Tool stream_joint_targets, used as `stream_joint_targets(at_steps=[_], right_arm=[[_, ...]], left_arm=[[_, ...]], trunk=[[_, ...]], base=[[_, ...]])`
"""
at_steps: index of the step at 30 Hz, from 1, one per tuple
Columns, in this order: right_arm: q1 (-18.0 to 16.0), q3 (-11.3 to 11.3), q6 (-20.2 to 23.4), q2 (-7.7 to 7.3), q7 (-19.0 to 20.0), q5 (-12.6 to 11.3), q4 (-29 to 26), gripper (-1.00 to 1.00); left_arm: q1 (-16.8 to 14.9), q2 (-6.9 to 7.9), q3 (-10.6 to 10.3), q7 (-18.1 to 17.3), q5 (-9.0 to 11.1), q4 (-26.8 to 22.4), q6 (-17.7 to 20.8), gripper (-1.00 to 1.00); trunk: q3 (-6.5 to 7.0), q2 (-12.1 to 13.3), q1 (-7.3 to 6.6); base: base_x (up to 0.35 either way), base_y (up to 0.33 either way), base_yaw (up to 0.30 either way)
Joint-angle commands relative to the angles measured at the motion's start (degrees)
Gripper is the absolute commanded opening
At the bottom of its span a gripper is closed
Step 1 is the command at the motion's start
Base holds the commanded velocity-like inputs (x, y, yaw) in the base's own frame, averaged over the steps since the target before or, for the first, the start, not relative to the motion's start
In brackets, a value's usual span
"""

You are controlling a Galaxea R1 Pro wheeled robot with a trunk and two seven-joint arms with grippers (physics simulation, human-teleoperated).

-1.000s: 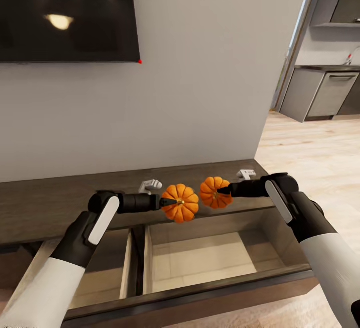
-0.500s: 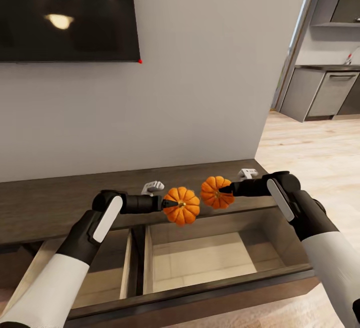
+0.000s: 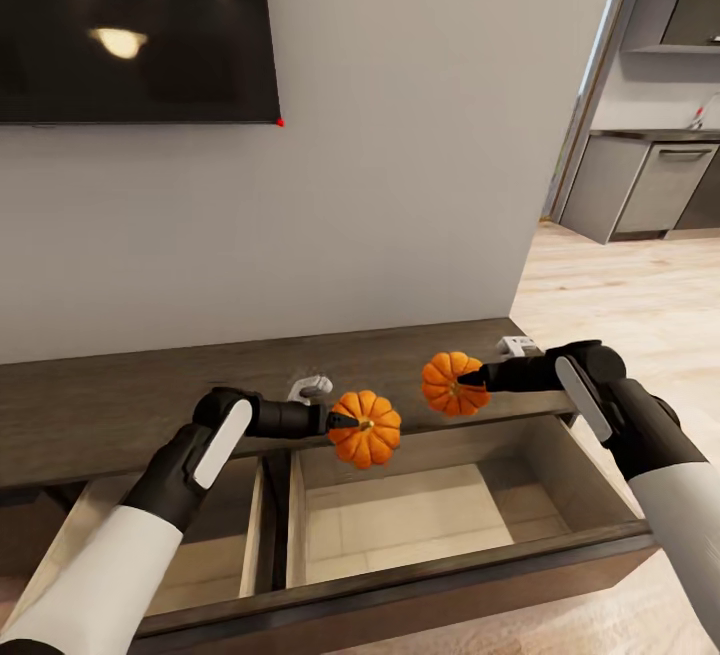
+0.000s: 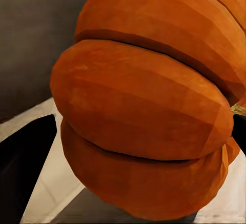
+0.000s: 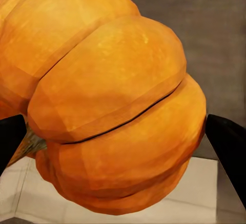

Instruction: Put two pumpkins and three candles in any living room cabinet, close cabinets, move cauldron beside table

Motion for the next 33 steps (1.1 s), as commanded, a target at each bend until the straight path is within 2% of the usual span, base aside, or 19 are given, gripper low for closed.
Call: stream_joint_targets(at_steps=[1, 3, 5, 7, 10, 13, 21, 26, 27, 30, 33], right_arm=[[-0.03, 0.31, 0.12, -0.04, 0.61, 0.31, 0.00, -1.00], [-0.06, 1.33, 0.12, -0.03, 0.64, 0.25, 0.02, -1.00], [-0.08, 4.57, 0.12, 0.03, 0.68, 0.16, 0.24, -1.00], [0.00, 6.11, 0.12, 0.04, 0.73, -1.06, 0.35, -1.00], [0.12, 6.56, 0.12, 0.04, 0.75, -2.93, 0.48, -1.00], [0.18, 6.68, 0.12, 0.04, 0.75, -3.40, 1.09, -1.00], [0.27, 6.65, 0.12, 0.04, 0.69, -3.56, 4.39, -1.00], [0.27, 6.67, 0.12, -0.03, 0.66, -3.57, 7.12, -1.00], [0.27, 6.71, 0.12, -0.03, 0.66, -3.55, 7.37, -1.00], [0.27, 7.19, 0.12, -0.04, 0.66, -3.56, 7.94, -1.00], [0.27, 7.63, 0.12, -0.18, 0.66, -3.53, 8.45, -1.00]], left_arm=[[-0.07, 0.02, -0.97, -0.44, -0.33, 0.78, 0.01, -1.00], [-0.07, 0.05, -1.98, -0.48, -0.27, 1.79, 0.01, -1.00], [-0.07, 0.05, -2.55, -0.51, -0.18, 2.41, 0.06, -1.00], [-0.07, 0.08, -2.74, -0.59, -0.05, 2.76, 0.17, -1.00], [-0.07, 0.12, -2.86, -0.68, 0.02, 3.15, 0.23, -1.00], [-0.07, 0.16, -2.92, -0.73, 0.03, 3.34, 0.24, -1.00], [-0.07, 0.17, -3.01, -0.70, -0.04, 4.10, 0.19, -1.00], [-0.07, 0.08, -3.25, -0.70, -0.05, 7.27, 0.19, -1.00], [-0.07, 0.05, -3.84, -0.70, -0.05, 8.04, 0.19, -1.00], [-0.07, -0.01, -8.35, -0.71, -0.05, 9.66, 0.19, -1.00], [-0.07, -0.08, -10.24, -0.70, -0.05, 10.20, 0.19, -1.00]], trunk=[[-0.04, -0.03, -0.02], [-0.04, -0.03, -0.02], [-0.04, -0.03, -0.02], [-0.04, -0.03, -0.02], [-0.04, -0.03, -0.02], [-0.04, -0.03, -0.02], [-0.04, -0.03, -0.02], [-0.04, -0.03, -0.02], [-0.04, -0.03, -0.02], [-0.04, -0.03, -0.02], [-0.04, -0.03, -0.02]], base=[[0.000, 0.000, 0.000], [0.000, 0.000, 0.000], [0.000, 0.000, 0.000], [0.000, 0.000, 0.000], [0.000, 0.000, 0.000], [0.000, 0.000, 0.000], [0.000, 0.000, 0.000], [0.000, 0.000, 0.000], [0.000, 0.000, 0.000], [0.000, 0.000, 0.000], [0.000, 0.000, 0.000]])
